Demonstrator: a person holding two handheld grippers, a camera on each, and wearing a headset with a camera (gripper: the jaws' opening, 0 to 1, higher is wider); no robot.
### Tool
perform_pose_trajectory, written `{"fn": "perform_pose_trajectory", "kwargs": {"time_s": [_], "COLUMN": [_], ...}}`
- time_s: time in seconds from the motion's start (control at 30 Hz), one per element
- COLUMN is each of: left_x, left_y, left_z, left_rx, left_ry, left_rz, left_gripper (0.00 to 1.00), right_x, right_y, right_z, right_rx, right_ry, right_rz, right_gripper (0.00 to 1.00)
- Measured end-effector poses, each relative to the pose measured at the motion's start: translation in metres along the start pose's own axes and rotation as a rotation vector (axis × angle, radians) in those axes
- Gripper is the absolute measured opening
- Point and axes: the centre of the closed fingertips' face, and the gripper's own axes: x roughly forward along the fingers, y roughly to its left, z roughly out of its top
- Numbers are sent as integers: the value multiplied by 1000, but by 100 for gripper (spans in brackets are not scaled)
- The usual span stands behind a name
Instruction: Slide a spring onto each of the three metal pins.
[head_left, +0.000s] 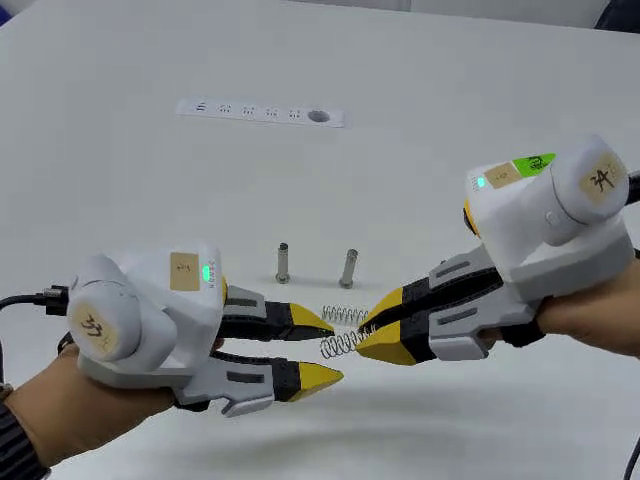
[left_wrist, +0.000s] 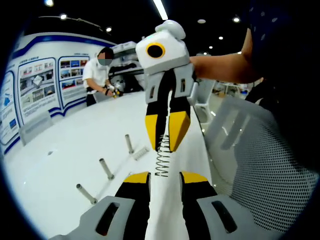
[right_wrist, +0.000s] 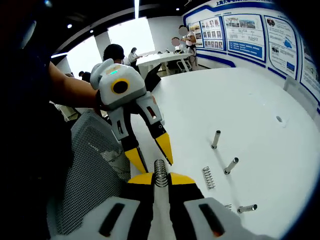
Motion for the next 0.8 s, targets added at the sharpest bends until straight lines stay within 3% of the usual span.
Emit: {"fn": "perform_pose_trajectory", "kwargs": {"time_s": [0.33, 0.53, 0.8], "left_x": [-9, -17, -27], "left_y": [7, 10, 18], "left_z": [-21, -34, -42], "left_rx": [-55, -101, -143], "left_ry": [24, 30, 24], "left_rz": [59, 97, 157], "left_gripper": [41, 50, 62], "right_x": [-16, -33, -57], "right_y": [-19, -34, -58], "right_z": [-8, -13, -19], "right_rx": [-84, -90, -94], "right_ry": [127, 172, 243], "right_rz": [-70, -110, -173], "right_gripper": [11, 11, 11]}}
